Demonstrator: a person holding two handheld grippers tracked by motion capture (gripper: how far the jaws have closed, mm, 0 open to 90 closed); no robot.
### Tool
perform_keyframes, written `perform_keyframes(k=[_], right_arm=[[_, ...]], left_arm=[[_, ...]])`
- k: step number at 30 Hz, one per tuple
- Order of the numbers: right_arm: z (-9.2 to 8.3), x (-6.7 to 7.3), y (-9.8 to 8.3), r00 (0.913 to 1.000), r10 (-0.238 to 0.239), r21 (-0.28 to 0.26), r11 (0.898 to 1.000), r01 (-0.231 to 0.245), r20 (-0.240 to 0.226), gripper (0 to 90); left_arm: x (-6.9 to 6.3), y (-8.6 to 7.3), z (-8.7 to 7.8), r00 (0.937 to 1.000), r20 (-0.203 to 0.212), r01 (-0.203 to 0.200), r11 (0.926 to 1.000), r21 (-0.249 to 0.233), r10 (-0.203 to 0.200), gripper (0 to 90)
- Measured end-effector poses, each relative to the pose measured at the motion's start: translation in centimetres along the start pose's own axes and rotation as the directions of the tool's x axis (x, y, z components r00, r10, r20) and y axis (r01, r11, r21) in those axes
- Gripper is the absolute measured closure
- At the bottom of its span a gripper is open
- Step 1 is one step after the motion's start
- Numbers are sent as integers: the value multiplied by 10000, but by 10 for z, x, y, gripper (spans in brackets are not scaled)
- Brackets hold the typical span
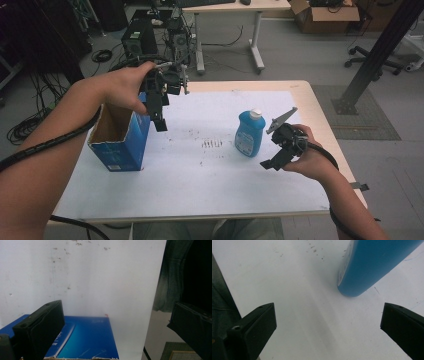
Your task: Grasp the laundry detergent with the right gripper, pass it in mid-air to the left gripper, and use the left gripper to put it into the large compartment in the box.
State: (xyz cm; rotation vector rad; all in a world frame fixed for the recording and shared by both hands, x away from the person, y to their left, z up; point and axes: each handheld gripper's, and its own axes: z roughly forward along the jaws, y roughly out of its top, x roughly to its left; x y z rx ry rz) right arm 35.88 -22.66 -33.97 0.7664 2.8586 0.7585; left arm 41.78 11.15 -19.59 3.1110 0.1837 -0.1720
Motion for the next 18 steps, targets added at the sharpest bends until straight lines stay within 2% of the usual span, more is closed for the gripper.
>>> perform_keyframes(k=[5,11,18], right_arm=[[5,-5,-2,9995,148,-281,9995,-140,272,2],[11,-11,-5,9988,371,-672,9971,-349,329,2],[19,-16,-6,9971,601,-1319,9898,-534,477,1]], left_arm=[[0,0,0,10000,-1,-21,10000,-31,21,2],[0,1,1,10000,-14,-7,10000,52,7,2],[-1,4,0,10000,-25,15,10000,54,-15,2]])
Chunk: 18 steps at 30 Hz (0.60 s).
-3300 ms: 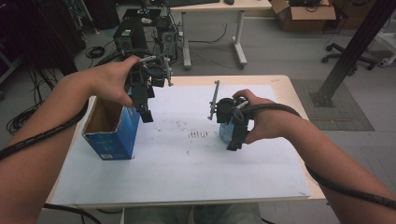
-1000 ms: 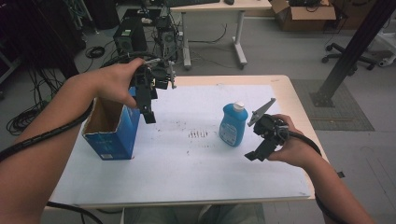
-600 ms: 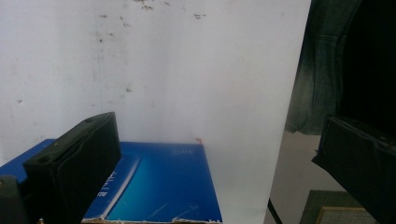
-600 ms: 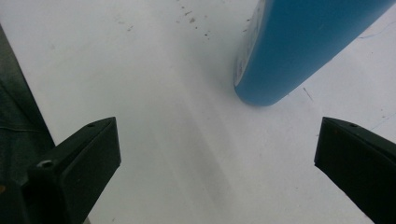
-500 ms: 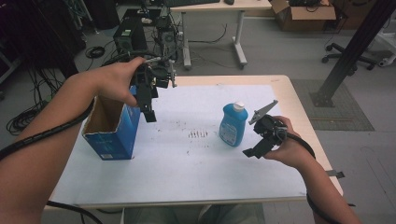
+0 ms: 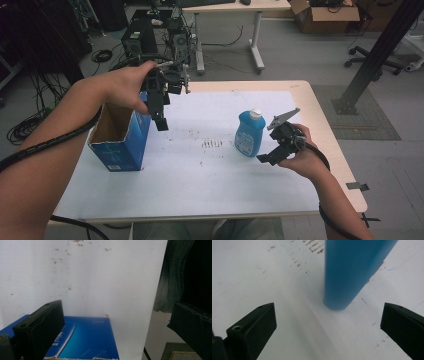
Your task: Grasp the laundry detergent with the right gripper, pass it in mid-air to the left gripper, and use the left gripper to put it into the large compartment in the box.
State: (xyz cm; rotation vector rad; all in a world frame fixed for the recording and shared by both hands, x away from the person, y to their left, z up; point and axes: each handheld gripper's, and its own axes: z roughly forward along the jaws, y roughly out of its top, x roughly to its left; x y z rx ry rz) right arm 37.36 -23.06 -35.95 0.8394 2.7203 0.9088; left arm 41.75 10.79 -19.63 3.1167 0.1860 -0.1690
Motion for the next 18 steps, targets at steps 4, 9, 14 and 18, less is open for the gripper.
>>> perform_keyframes(k=[4,9,14,18], right_arm=[[7,-3,-1,9999,131,-237,9996,-130,40,1],[11,-6,-1,9995,257,-615,9978,-247,158,1],[13,-8,-2,9986,429,-990,9943,-396,318,1],[15,-10,-3,9978,537,-1344,9897,-482,377,1]], left_arm=[[-3,3,1,9999,27,-126,9999,37,126,2],[-6,4,-1,9998,20,-195,9998,81,195,2],[-5,3,-1,9999,36,-159,9999,41,159,2],[-5,4,1,9999,51,-141,9999,44,140,2]])
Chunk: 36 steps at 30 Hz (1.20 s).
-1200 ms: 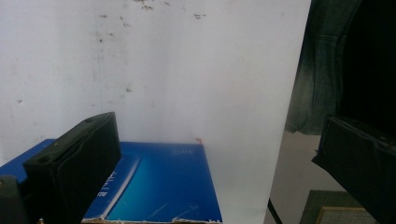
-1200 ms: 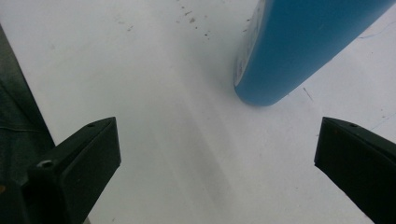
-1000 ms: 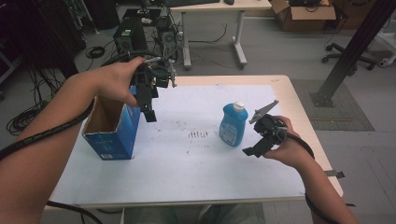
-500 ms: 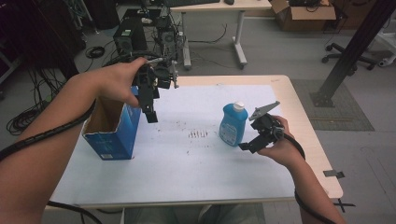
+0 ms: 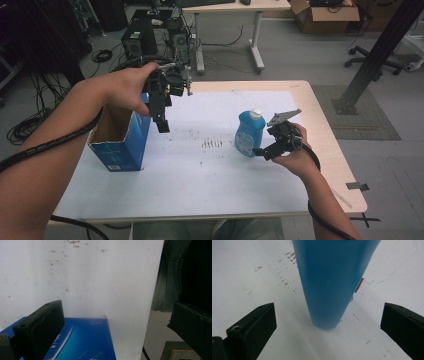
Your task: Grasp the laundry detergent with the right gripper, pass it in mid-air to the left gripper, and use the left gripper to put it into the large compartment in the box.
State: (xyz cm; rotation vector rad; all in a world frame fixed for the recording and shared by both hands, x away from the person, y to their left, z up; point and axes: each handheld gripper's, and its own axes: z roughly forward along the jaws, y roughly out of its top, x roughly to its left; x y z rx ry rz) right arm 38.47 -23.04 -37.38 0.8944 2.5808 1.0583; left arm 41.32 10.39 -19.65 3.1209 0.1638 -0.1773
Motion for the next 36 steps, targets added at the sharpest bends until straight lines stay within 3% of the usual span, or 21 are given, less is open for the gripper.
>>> perform_keyframes(k=[15,36], right_arm=[[14,0,-4,9993,344,-1162,9927,-327,130,1],[24,5,-12,9929,1047,-2851,9548,-845,565,1]], left_arm=[[-1,-1,-1,10000,0,45,10000,-41,-45,2],[-2,-6,-4,9999,-128,100,9997,-213,-103,2]])
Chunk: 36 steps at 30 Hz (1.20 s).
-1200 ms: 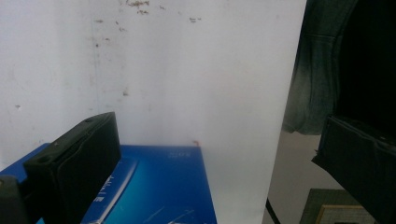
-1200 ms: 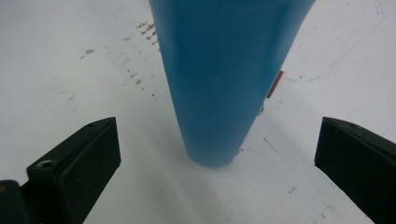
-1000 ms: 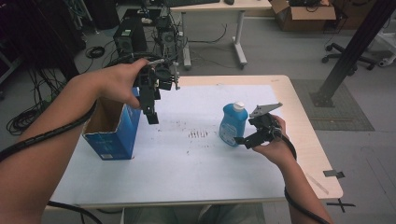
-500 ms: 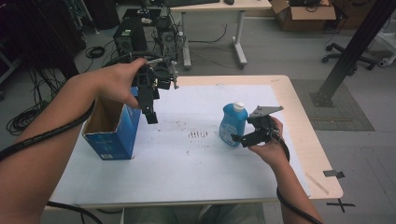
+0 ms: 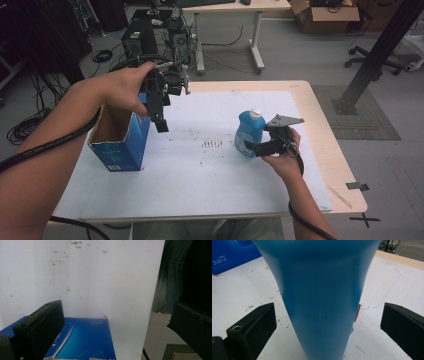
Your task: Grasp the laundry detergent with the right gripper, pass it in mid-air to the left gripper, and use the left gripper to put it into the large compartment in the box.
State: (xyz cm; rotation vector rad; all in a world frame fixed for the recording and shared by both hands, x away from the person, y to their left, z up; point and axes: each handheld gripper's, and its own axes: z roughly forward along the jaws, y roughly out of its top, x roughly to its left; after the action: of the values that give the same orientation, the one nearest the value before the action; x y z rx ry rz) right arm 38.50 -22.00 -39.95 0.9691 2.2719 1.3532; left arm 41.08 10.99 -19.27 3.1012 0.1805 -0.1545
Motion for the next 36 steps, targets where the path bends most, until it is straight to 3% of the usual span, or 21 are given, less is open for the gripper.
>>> perform_keyframes(k=[14,36], right_arm=[[12,7,-7,9998,108,-386,9992,-102,147,6],[19,9,-14,9984,188,-839,9964,-143,535,99]], left_arm=[[0,-5,0,10000,-32,70,10000,-57,-71,2],[0,-8,-1,9999,-122,67,9999,-135,-68,2]])
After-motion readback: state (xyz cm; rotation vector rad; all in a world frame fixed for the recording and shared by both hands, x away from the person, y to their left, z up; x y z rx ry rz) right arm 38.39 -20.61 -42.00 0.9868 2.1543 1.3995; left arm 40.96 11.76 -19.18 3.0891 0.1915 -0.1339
